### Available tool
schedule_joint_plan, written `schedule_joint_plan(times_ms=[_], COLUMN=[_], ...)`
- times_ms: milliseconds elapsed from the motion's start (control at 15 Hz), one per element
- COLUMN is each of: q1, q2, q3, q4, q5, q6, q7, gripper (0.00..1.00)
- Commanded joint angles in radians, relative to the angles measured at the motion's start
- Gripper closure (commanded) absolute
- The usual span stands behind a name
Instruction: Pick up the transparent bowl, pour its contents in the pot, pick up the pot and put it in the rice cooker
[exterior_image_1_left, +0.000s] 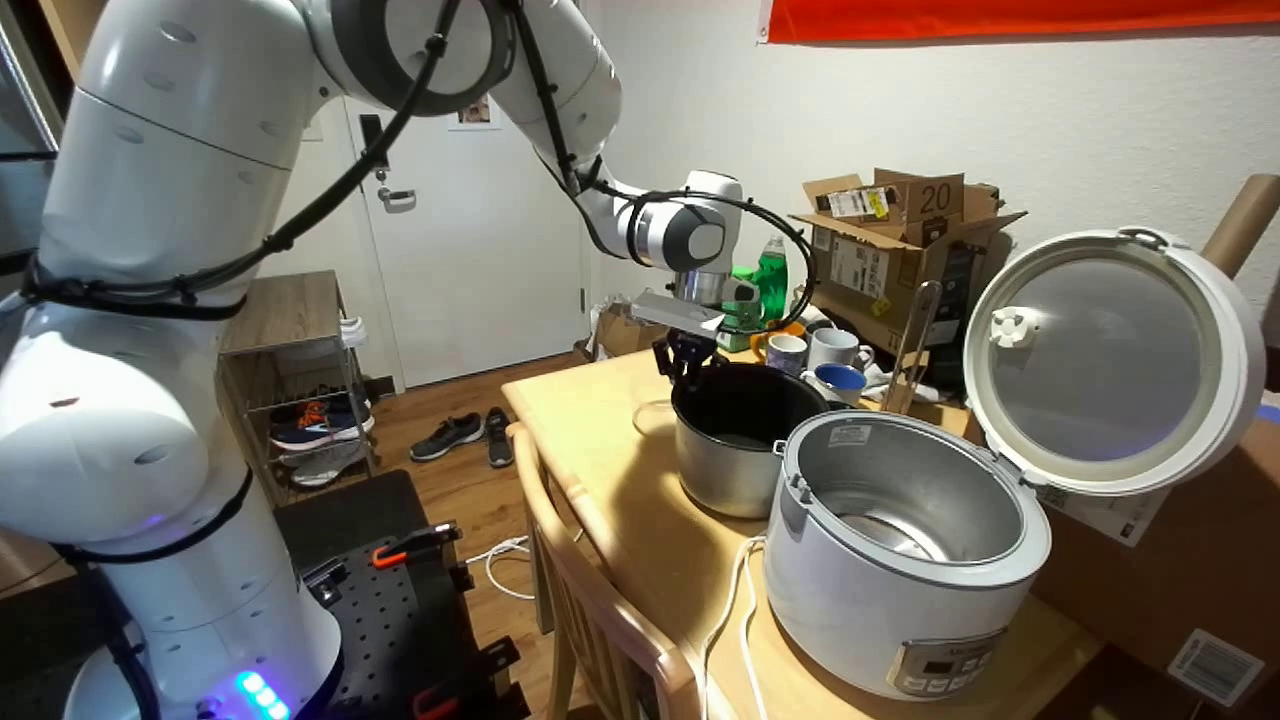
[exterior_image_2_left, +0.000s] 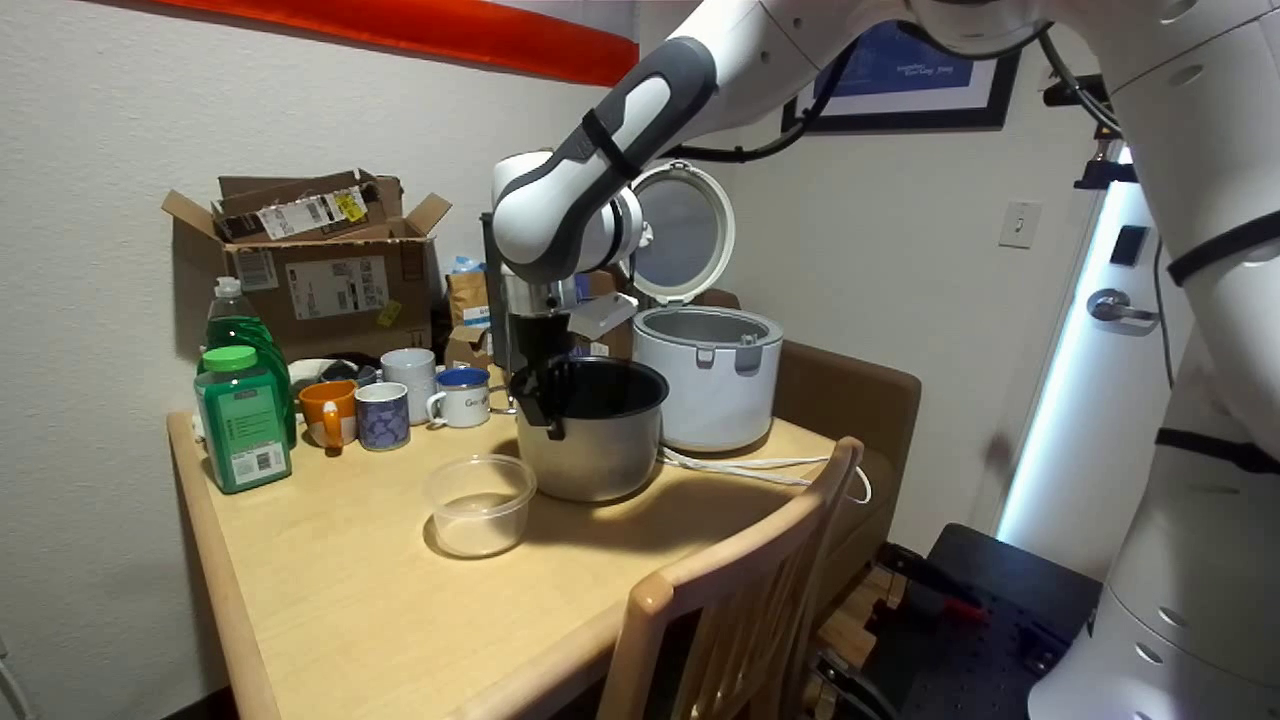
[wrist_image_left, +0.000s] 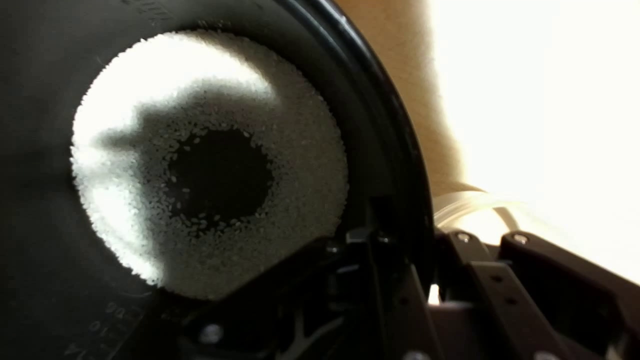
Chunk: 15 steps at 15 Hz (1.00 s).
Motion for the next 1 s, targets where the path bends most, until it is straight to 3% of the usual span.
schedule_joint_plan(times_ms=[0,600,933], q1=[0.012,0.006,0.010], q2=[-0.058,-0.109,-0.146], q3=[-0.008,0.003,0.001], q4=[-0.021,-0.011,0.012], q5=[-0.021,-0.014,-0.024], q6=[-0.022,-0.047,-0.115], q7=[0.006,-0.039,-0.067], gripper=[0.98,0.98,0.98])
